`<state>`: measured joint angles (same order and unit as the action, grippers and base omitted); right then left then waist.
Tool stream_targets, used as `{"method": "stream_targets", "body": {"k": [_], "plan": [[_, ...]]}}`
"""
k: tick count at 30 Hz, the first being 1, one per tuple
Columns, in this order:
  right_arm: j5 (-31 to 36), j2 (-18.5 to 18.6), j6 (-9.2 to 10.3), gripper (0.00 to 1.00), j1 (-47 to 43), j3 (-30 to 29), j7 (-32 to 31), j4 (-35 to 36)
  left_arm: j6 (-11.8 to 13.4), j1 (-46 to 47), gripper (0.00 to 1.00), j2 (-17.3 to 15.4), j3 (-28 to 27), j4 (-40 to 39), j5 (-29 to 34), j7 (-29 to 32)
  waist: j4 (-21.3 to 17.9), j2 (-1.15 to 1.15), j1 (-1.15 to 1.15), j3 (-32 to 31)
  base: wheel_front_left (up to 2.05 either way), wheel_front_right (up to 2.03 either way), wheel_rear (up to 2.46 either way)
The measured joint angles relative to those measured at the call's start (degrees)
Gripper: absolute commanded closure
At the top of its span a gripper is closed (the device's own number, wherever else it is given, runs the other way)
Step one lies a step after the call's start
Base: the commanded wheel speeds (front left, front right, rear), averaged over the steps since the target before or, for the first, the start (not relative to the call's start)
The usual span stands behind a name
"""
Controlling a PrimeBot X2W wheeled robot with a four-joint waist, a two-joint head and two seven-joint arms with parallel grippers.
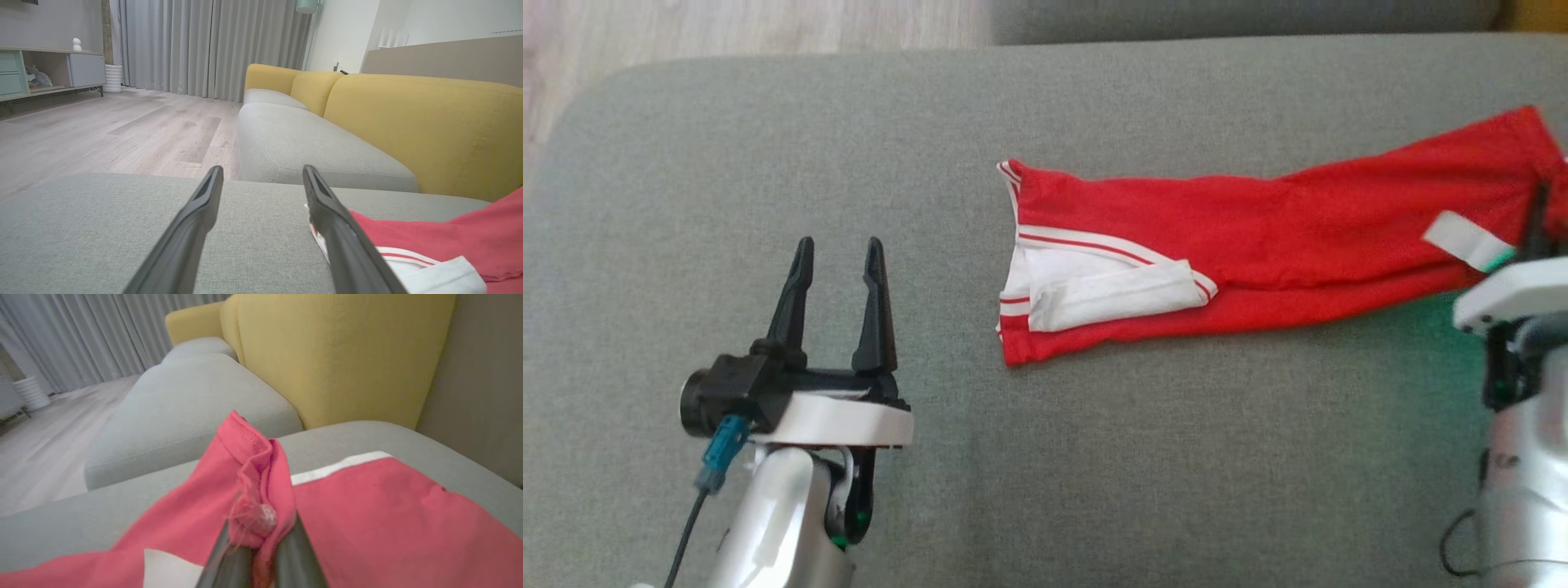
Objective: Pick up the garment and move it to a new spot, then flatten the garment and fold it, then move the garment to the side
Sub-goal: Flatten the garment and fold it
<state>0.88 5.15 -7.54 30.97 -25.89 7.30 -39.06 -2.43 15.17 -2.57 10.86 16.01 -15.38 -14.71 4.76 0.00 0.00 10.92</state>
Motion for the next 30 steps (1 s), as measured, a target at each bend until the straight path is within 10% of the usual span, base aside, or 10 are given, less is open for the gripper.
{"method": "stream_targets", "body": {"k": [13,30], "plan": [[-18.56,-1.67,0.00,1.00,-1.25,27.37,-3.52,4.35,0.09,-1.71,0.00,-0.01,1.00,0.91,0.16,0.00,3.61,0.00,-0.01,-5.05,0.00,0.00,0.00],[-32.49,-1.55,0.00,1.00,6.08,50.79,0.36,-9.27,0.76,-1.21,0.00,-0.01,5.50,1.02,-1.81,0.00,11.50,0.00,0.00,-2.39,0.00,0.00,0.00]]}}
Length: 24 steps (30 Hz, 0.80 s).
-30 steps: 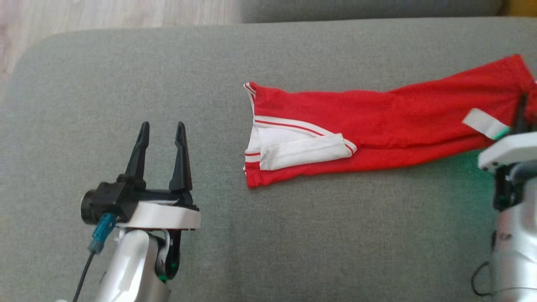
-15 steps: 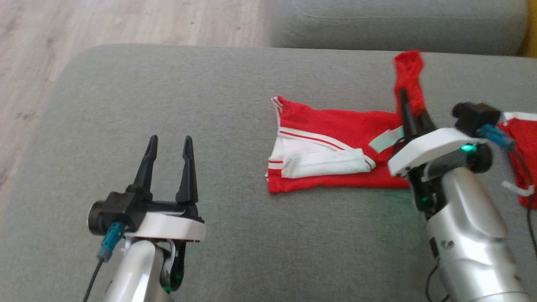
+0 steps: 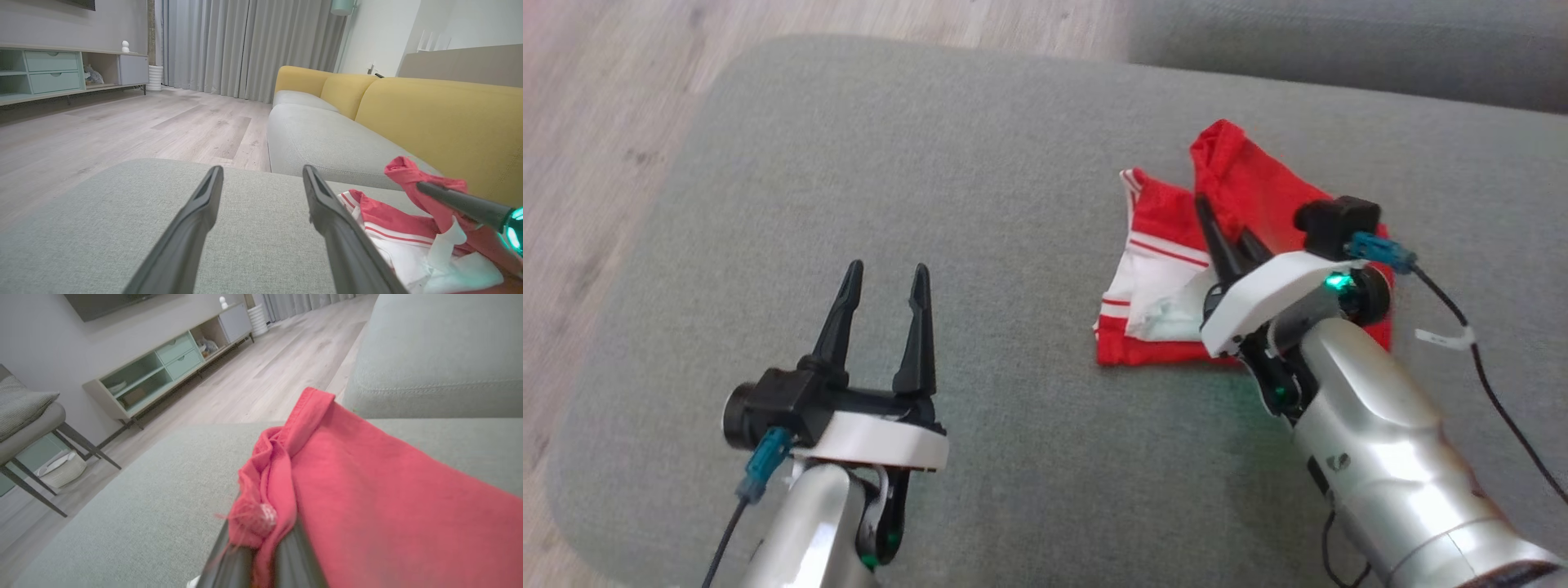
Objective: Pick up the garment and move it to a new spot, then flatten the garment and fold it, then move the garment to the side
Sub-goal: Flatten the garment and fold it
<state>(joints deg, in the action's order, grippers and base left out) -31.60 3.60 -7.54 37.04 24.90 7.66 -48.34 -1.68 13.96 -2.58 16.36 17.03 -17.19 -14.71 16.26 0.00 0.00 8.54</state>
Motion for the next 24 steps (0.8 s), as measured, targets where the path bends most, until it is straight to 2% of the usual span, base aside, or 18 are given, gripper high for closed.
{"method": "stream_targets", "body": {"k": [6,7,8,13,17,19,24], "plan": [[-1.77,0.07,0.00,1.00,1.32,5.19,1.33,-4.90,0.67,0.90,0.00,0.00,0.41,-0.43,-0.56,0.00,1.30,0.00,0.00,1.81,0.00,0.00,0.00],[-1.79,0.10,0.00,0.56,1.33,6.25,1.64,-5.47,0.67,1.00,0.00,0.00,0.41,-0.44,-0.56,0.00,1.36,0.00,0.01,1.95,0.00,0.00,0.00],[-2.59,0.19,0.01,0.00,1.32,7.38,1.68,-5.59,0.67,1.09,0.00,0.00,0.41,-0.44,-0.56,0.00,1.38,0.00,0.01,2.02,0.00,0.00,0.00],[-5.71,0.16,0.00,0.00,1.63,11.61,3.83,-4.26,0.77,1.10,0.00,0.01,0.30,-0.37,-0.57,0.00,0.54,0.00,0.00,1.61,0.00,0.00,0.00],[-5.19,0.20,0.01,0.00,3.80,10.24,6.00,-4.39,1.15,1.10,0.00,0.01,0.20,-0.38,-0.57,0.00,-1.01,0.00,0.00,0.80,0.00,0.00,0.00],[-0.85,0.20,0.00,0.00,4.90,7.51,6.55,-4.33,1.16,1.09,0.00,0.01,-0.02,-0.45,-0.57,0.00,-1.97,0.00,0.00,0.26,0.00,0.00,0.00],[15.21,0.62,0.00,0.00,3.40,-9.80,6.71,5.17,1.16,1.00,0.00,0.01,-1.86,-0.80,-0.47,0.00,-5.27,0.00,0.00,-0.71,0.00,0.00,0.00]]}}
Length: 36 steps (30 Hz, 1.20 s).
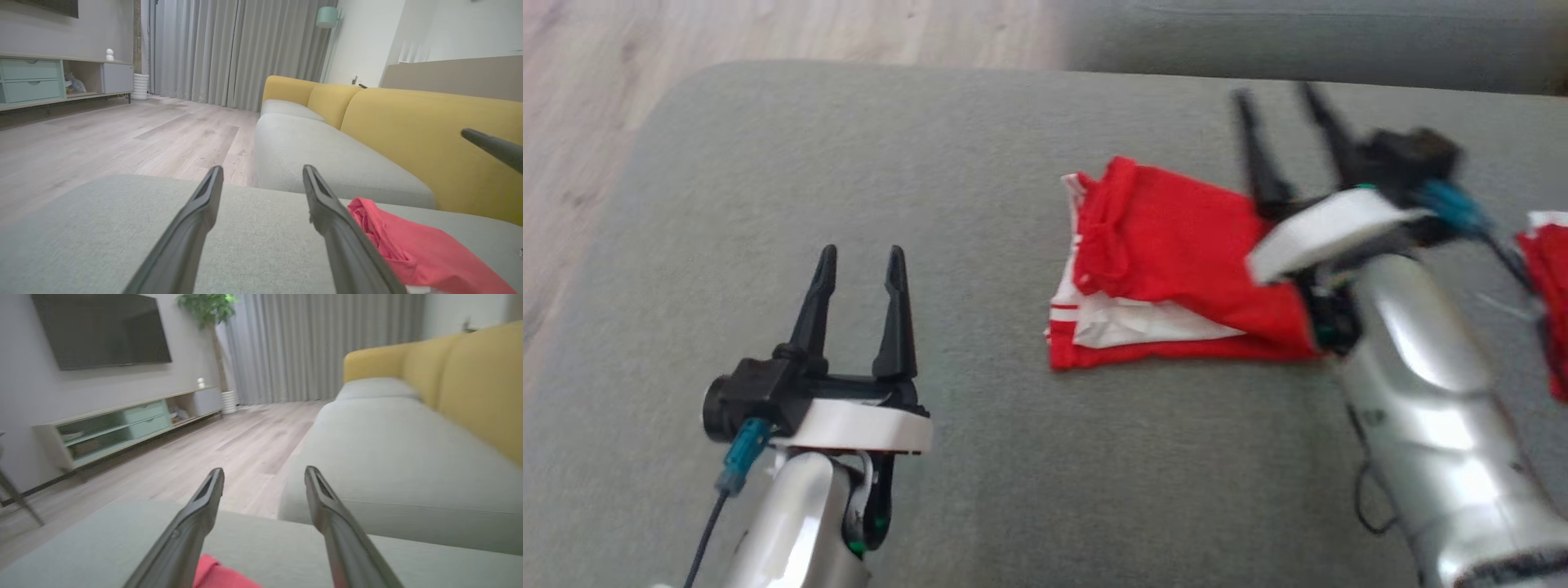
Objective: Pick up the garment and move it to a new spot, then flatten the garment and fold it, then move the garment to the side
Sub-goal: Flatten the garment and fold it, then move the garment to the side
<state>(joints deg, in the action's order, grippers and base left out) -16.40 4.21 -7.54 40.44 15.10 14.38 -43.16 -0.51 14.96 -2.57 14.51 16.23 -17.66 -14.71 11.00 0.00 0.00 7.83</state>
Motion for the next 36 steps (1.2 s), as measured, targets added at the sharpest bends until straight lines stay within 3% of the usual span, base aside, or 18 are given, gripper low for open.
{"method": "stream_targets", "body": {"k": [6,12,22,30,36], "plan": [[11.17,0.14,0.00,0.00,-14.00,-14.75,0.01,10.00,-0.01,-0.93,0.00,0.00,-1.42,-0.07,0.08,0.00,-3.45,0.00,0.00,-1.60,0.00,0.00,0.00],[14.67,-0.55,0.00,0.00,-22.64,-19.85,0.00,16.93,-0.04,-3.13,0.00,-0.01,-2.23,0.09,0.09,0.00,-5.84,0.00,0.00,-2.85,0.00,0.00,0.00],[12.54,-1.43,0.00,0.00,-31.66,-17.81,0.00,22.92,-0.60,-4.97,0.00,-0.04,-3.74,1.07,0.58,0.00,-9.25,0.00,0.00,-3.21,0.00,0.00,0.00],[12.37,-1.44,0.00,0.00,-30.53,-17.98,0.00,23.96,-1.07,-4.32,0.00,-0.04,-3.44,0.93,1.10,0.00,-8.69,0.00,0.00,-0.42,0.00,0.00,0.00],[12.71,-1.43,0.00,0.00,-24.38,-18.61,-1.52,22.52,-1.09,-1.33,0.00,-0.03,-2.27,0.57,1.10,0.00,-7.09,0.00,0.01,3.05,0.00,0.00,0.00]]}}
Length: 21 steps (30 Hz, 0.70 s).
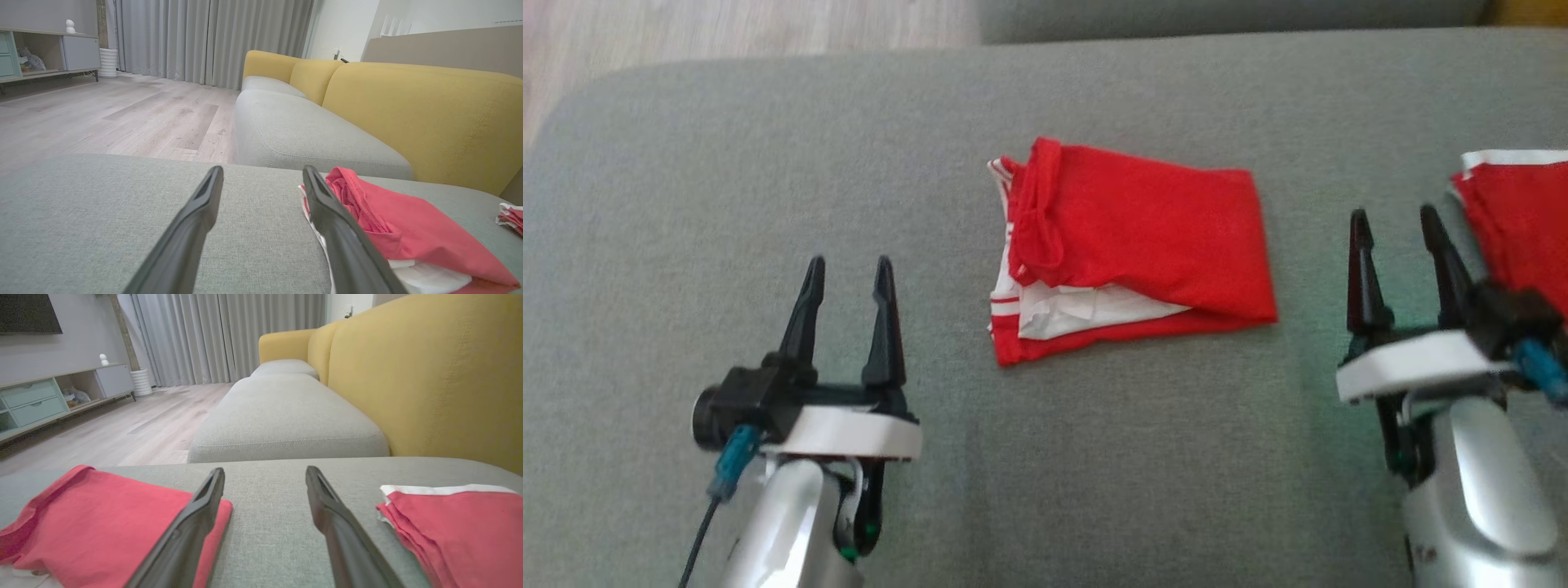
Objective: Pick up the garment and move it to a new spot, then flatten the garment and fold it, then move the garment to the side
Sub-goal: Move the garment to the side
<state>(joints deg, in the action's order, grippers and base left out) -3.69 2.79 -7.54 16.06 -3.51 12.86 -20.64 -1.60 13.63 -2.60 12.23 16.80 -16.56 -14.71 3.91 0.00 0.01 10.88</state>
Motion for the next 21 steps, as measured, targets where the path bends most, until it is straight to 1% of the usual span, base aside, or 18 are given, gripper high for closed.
{"method": "stream_targets", "body": {"k": [6,11,14,17,21], "plan": [[-0.43,0.02,0.00,0.00,7.12,-0.14,-4.72,-4.94,0.00,2.04,0.00,0.02,1.02,-0.01,-0.26,0.00,2.73,0.00,0.00,2.98,0.00,0.00,0.00],[-1.37,0.08,0.00,0.00,11.97,0.33,-9.80,-12.25,0.02,2.84,0.00,0.05,2.15,0.10,-0.80,0.00,5.19,0.00,0.00,4.32,0.00,0.00,0.00],[-1.37,0.13,0.00,0.00,12.94,0.49,-13.35,-17.13,0.08,2.93,0.00,0.10,2.57,0.24,-1.19,0.00,6.45,0.00,0.00,4.62,0.00,0.00,0.00],[-2.98,0.15,0.00,0.00,12.87,1.78,-14.72,-20.49,0.10,2.92,0.00,0.11,2.60,0.37,-1.19,0.00,7.23,0.00,0.00,4.55,0.00,0.00,0.00],[-3.54,0.71,0.01,0.00,13.82,3.41,-15.43,-22.70,0.15,2.91,0.00,0.12,2.55,0.44,-1.19,0.00,7.34,0.00,-0.01,4.13,0.00,0.00,0.00]]}}
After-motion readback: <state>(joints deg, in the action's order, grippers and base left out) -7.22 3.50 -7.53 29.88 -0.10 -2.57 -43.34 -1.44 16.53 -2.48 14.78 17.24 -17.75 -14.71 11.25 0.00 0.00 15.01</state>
